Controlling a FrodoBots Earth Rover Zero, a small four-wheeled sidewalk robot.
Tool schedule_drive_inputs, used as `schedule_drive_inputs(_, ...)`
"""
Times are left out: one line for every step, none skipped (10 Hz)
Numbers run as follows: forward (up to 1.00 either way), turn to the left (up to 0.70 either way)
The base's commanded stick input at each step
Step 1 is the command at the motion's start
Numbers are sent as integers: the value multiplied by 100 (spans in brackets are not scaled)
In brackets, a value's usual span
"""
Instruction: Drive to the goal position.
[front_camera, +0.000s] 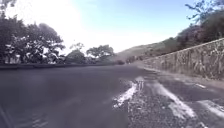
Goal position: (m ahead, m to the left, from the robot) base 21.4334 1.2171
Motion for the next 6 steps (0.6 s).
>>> schedule_drive_inputs(70,0)
schedule_drive_inputs(70,0)
schedule_drive_inputs(70,0)
schedule_drive_inputs(70,0)
schedule_drive_inputs(70,0)
schedule_drive_inputs(70,0)
